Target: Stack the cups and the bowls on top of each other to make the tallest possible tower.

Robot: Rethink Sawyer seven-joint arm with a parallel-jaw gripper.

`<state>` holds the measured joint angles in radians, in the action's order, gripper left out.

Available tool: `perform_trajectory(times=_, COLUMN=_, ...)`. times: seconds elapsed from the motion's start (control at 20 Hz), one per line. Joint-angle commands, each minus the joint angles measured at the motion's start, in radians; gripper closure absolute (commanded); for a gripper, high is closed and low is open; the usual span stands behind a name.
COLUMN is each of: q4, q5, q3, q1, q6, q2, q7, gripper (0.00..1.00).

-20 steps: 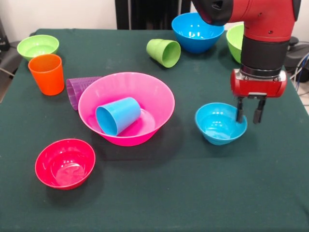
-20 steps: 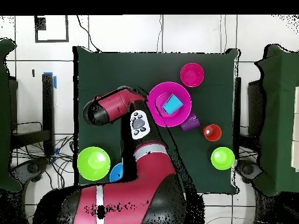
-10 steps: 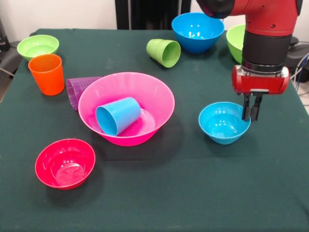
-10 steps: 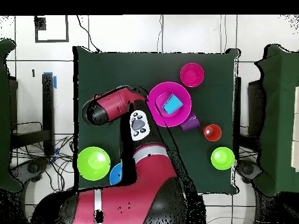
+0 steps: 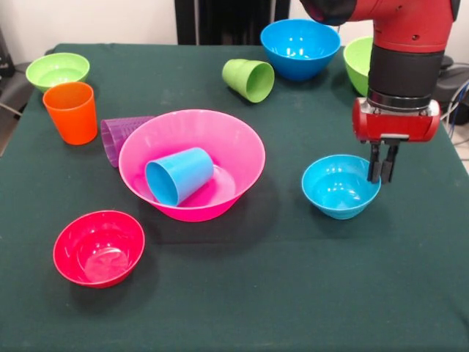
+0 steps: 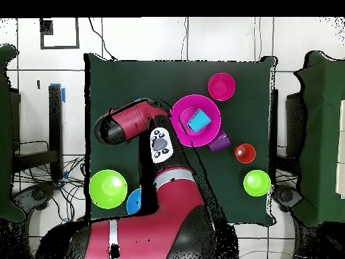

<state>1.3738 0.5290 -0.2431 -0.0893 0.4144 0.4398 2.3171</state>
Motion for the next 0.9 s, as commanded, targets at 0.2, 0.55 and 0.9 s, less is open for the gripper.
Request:
perform_trajectory(times=0.2, q4=0.215, q5=-0.094, q3=-0.202, q1=-0.202, q6=0.215, q2=0.161, q7=-0.257, gripper=1.0)
perform_trajectory(times=0.55, q4=0.338, q5=-0.117, q3=-0.279, q1=-0.302, q6=0.285, q2=0.262, q7=-0.28, gripper=1.0)
perform_trajectory(times=0.9, q4=0.398, q5=-0.089, q3=-0.341, q1=-0.369, q6=0.288, q2=0.29, q7=-0.279, gripper=1.0)
